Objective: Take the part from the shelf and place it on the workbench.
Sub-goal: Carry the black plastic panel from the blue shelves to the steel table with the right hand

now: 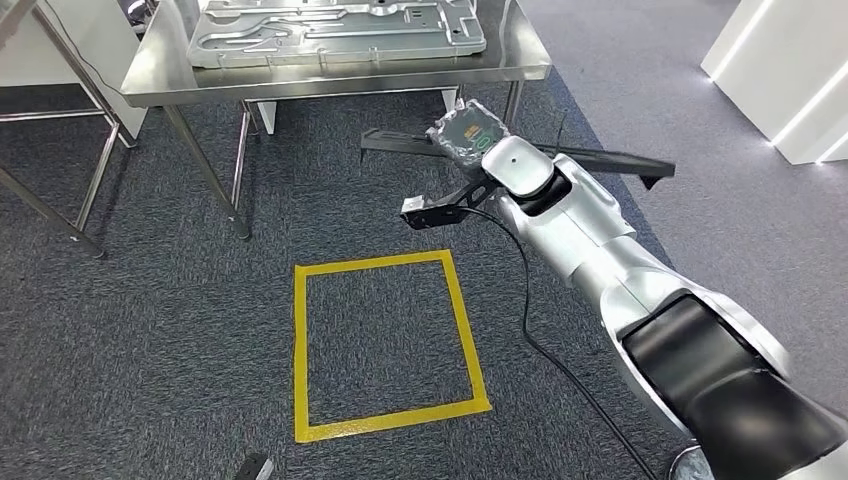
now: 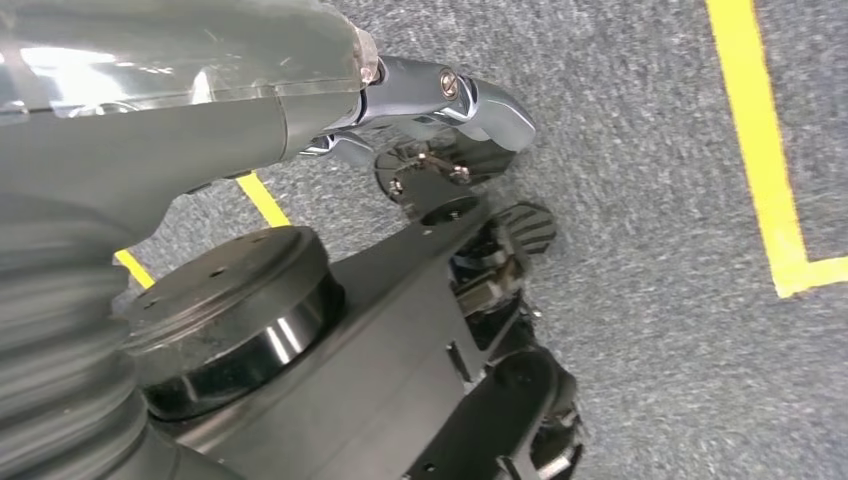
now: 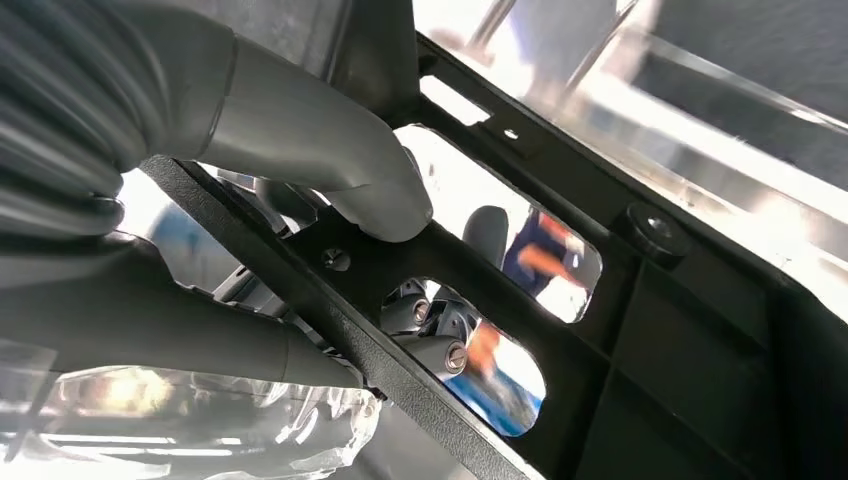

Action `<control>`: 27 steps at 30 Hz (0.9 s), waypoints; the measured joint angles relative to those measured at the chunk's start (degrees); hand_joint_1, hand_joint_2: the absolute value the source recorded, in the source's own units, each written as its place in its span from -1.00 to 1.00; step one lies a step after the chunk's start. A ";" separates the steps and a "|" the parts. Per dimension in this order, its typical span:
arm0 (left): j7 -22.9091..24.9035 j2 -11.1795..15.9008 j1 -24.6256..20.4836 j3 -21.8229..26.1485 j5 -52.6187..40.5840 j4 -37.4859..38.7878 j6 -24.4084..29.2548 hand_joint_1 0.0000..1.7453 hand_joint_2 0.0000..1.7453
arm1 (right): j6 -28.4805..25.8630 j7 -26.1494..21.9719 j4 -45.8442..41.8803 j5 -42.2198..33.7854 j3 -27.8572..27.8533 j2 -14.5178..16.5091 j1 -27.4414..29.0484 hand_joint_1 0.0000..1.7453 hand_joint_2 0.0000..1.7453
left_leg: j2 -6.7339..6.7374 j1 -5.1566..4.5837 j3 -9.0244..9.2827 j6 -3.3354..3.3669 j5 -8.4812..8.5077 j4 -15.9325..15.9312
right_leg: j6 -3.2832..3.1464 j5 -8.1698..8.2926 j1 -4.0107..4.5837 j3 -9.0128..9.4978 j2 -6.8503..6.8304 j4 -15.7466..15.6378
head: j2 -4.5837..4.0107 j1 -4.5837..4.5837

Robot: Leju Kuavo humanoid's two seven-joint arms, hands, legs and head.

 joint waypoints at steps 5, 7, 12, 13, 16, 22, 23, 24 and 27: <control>-0.30 0.09 -0.36 0.02 -0.05 0.00 -0.17 -1.00 1.00 | -0.93 0.02 0.67 4.27 7.30 0.39 -1.11 1.00 1.00 | 0.25 0.71 2.13 0.77 -0.78 -1.40 | 0.86 -2.52 -0.21 -3.81 -1.22 7.44 | 0.00 0.01; -0.31 0.10 -0.36 0.03 -0.09 0.00 -0.19 -1.00 1.00 | -1.89 0.23 0.87 5.55 9.83 0.52 -1.26 1.00 1.00 | 0.41 0.88 2.79 0.39 -1.28 -1.36 | 1.36 -4.70 -0.59 -8.26 -1.51 14.16 | 0.00 0.00; -0.38 0.15 -0.04 0.08 -0.14 0.00 -0.29 -1.00 1.00 | -3.66 1.00 1.48 7.97 15.36 0.52 -1.58 1.00 1.00 | 0.53 2.07 5.83 -1.88 -4.07 -1.17 | 2.35 2.25 -1.62 -6.39 -2.72 4.39 | 0.00 0.01; -0.42 0.18 -0.08 0.09 -0.14 0.01 -0.29 -1.00 1.00 | -3.88 1.09 1.58 8.26 16.23 0.52 -1.81 1.00 1.00 | 0.66 2.12 6.35 -2.46 -4.65 -1.32 | 2.00 3.37 -1.53 -5.46 -2.88 1.72 | 0.00 0.00; -0.52 0.20 -0.15 0.13 -0.18 0.01 -0.41 -1.00 1.00 | -4.31 1.35 1.72 8.78 18.32 0.57 -2.23 1.00 1.00 | 1.00 2.14 7.48 -4.00 -4.77 -1.81 | -0.01 2.84 -1.08 -4.62 -2.39 0.01 | 0.00 -0.02; -0.50 0.13 0.12 0.20 -0.33 0.02 -0.54 -1.00 1.00 | -4.66 2.03 1.72 9.38 20.91 0.36 -2.14 1.00 1.00 | 0.82 2.01 -4.44 -3.69 -5.27 14.99 | -2.70 -1.83 0.03 1.45 -1.46 -0.57 | 0.00 -0.01; -0.46 0.12 0.30 0.21 -0.39 0.02 -0.54 -1.00 1.00 | -4.69 2.04 1.73 9.42 21.32 0.36 -2.00 1.00 1.00 | 0.79 1.77 -6.42 -3.49 -8.05 15.58 | -2.91 -2.93 0.35 2.85 -1.24 -0.58 | 0.00 -0.01; -0.42 0.11 0.48 0.22 -0.45 0.02 -0.54 -1.00 1.00 | -4.72 2.05 1.73 9.43 21.66 0.35 -1.89 1.00 1.00 | 0.76 1.54 -7.89 -3.23 -10.33 14.83 | -3.08 -4.11 0.69 4.39 -1.01 -0.59 | 0.00 -0.01; -0.28 0.14 0.86 0.23 -0.55 0.02 -0.54 -1.00 1.00 | -4.79 2.24 1.74 9.39 22.47 0.25 -1.80 1.00 1.00 | 0.27 0.70 -9.42 -1.58 -4.28 6.65 | -3.42 -7.86 1.60 9.11 -0.47 -0.63 | 0.00 0.01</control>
